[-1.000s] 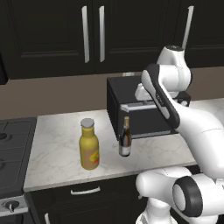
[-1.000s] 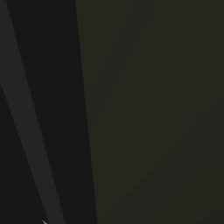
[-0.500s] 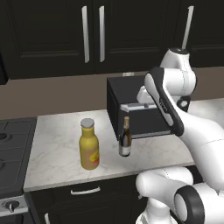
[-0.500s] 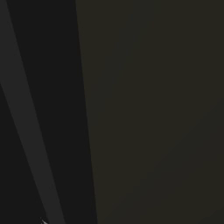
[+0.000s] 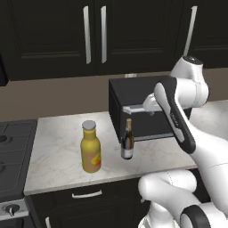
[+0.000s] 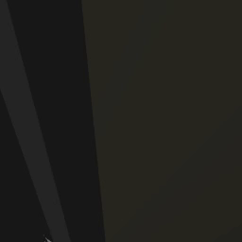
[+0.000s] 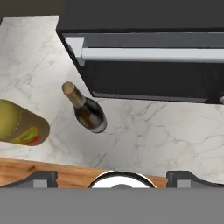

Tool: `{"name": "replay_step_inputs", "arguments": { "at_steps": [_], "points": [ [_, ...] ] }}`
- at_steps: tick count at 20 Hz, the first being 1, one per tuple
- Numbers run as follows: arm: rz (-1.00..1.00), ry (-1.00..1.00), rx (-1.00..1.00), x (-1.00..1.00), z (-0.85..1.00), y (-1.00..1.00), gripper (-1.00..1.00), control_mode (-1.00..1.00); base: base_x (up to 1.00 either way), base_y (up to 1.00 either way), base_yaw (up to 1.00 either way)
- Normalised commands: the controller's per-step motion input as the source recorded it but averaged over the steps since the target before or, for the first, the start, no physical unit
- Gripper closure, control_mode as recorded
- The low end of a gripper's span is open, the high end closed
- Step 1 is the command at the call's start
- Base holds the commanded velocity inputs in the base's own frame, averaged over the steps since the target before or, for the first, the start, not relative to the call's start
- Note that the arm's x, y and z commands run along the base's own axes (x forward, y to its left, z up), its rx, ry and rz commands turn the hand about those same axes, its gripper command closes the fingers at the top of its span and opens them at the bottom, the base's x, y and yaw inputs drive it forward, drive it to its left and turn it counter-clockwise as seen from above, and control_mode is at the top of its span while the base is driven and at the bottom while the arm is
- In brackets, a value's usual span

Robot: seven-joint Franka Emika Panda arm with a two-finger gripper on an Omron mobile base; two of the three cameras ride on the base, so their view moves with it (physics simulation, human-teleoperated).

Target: There is a wine glass and glass cup on the dining counter. Place the wine bottle next to the wine glass and the juice bottle next to the glass cup.

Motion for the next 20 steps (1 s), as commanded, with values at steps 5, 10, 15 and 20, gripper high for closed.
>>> {"name": "replay_step_inputs", "arguments": {
  "at_steps": [5, 10, 15, 20],
  "points": [
    [0.12, -0.07, 0.0, -0.24, -0.14, -0.09, -1.0, -1.0, 0.0, 0.0, 0.0],
    [0.12, -0.01, 0.0, -0.16, -0.16, -0.1, -1.0, -1.0, 0.0, 0.0, 0.0],
    [0.13, -0.01, 0.02, -0.16, -0.14, -0.06, -1.0, -1.0, 0.0, 0.0, 0.0],
    [0.13, 0.0, 0.01, -0.1, -0.13, -0.03, -1.0, -1.0, 0.0, 0.0, 0.0]
  ]
}}
